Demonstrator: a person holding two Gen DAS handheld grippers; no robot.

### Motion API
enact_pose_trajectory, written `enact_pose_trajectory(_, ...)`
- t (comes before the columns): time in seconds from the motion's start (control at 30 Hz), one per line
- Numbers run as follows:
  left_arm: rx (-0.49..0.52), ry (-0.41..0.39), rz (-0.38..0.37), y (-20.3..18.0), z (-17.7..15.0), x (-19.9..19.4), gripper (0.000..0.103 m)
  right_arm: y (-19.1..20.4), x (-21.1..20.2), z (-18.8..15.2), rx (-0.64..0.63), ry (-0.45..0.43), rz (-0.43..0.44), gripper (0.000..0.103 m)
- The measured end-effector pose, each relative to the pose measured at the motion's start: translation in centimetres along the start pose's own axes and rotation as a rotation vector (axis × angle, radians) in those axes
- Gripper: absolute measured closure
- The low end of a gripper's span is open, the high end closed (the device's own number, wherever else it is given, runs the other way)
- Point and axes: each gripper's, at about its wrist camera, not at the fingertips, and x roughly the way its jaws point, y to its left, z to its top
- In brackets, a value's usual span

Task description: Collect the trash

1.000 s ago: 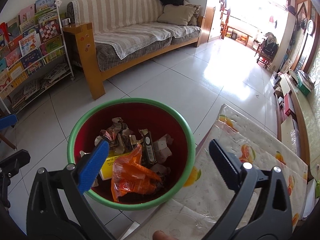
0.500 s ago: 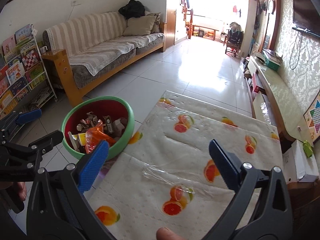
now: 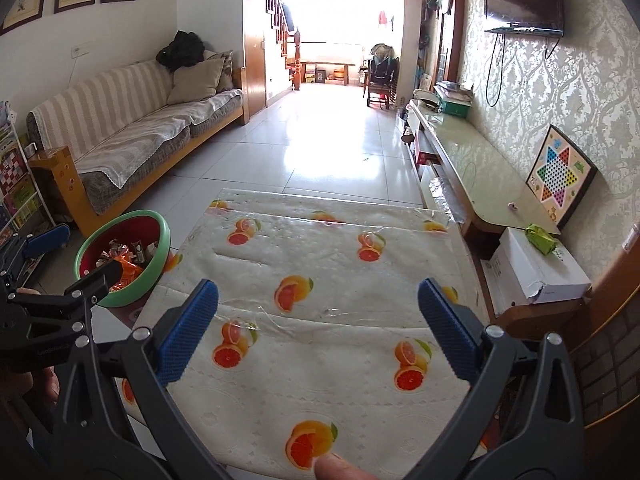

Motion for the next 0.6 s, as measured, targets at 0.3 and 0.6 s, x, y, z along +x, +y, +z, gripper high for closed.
enact_pose_trajectory(0.3,0.025,-0.046,0.015,-1.1,0.1,-3.0,0.008,-1.2,-2.5,0.3,0.034,-0.052,0.008,0.005)
enact_pose_trajectory(0.6,0.005,-0.031,0.027,-1.0,0.1,-4.3,0.008,-0.2,-4.9,0.8,0.016,-0.108,0.015,0.005)
